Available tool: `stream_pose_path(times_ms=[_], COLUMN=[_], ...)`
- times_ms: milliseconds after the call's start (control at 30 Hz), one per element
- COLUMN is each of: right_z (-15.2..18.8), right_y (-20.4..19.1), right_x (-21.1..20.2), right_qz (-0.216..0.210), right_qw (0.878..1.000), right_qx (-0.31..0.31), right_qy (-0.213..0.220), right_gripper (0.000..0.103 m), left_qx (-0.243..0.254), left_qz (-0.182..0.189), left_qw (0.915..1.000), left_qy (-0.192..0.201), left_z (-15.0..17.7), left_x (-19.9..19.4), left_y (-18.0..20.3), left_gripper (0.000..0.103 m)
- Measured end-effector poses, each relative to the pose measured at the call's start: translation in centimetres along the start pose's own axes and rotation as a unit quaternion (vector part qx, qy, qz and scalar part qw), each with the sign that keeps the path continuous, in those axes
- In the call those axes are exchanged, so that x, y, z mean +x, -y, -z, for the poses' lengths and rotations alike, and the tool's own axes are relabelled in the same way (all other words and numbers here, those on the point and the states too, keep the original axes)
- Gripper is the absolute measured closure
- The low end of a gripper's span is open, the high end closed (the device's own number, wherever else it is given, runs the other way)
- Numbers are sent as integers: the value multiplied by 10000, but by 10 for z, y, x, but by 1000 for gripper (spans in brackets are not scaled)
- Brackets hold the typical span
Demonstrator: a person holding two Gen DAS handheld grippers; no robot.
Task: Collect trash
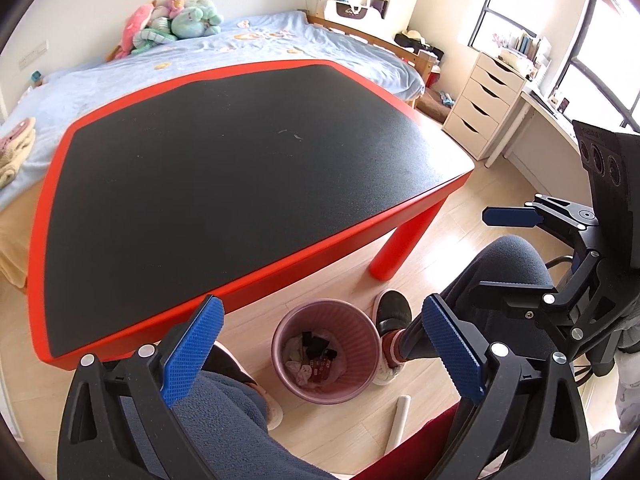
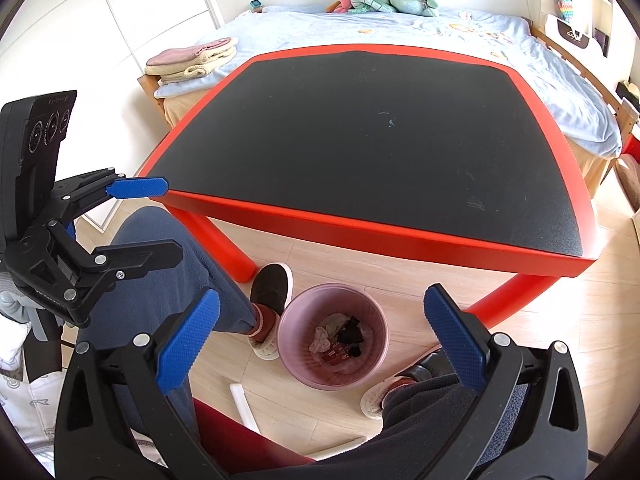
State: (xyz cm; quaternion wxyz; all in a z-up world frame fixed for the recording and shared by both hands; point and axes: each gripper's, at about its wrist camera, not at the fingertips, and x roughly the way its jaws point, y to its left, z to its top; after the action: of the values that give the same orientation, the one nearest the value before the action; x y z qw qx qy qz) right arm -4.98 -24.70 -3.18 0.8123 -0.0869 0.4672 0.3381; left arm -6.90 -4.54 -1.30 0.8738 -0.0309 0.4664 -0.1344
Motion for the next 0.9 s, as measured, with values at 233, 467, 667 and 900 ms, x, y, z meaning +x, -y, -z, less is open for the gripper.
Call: stream_pose_path(times_ms=[233, 467, 667, 900], right_z=[-26, -69, -100, -114], right_y=[0, 4, 8, 8], right_x=[-6, -12, -8, 0], right_qz=[107, 226, 355, 396], right_qw=[9996, 9981, 9967, 9963], right_qx=[-14, -66, -87, -144], right_qy=[264, 566, 726, 744], right_gripper=[3, 3, 3, 3], left_qx=[-81, -243, -403, -525], left_qz=[-236, -502, -737, -876], left_qw=[9996, 9974, 9941, 9917], left_qy=[132, 448, 687, 781], left_z=[-12, -35, -54, -65], left_x=[-6, -17, -24, -24], left_y=[-15, -34, -50, -60], left_gripper=[8, 8, 7, 6])
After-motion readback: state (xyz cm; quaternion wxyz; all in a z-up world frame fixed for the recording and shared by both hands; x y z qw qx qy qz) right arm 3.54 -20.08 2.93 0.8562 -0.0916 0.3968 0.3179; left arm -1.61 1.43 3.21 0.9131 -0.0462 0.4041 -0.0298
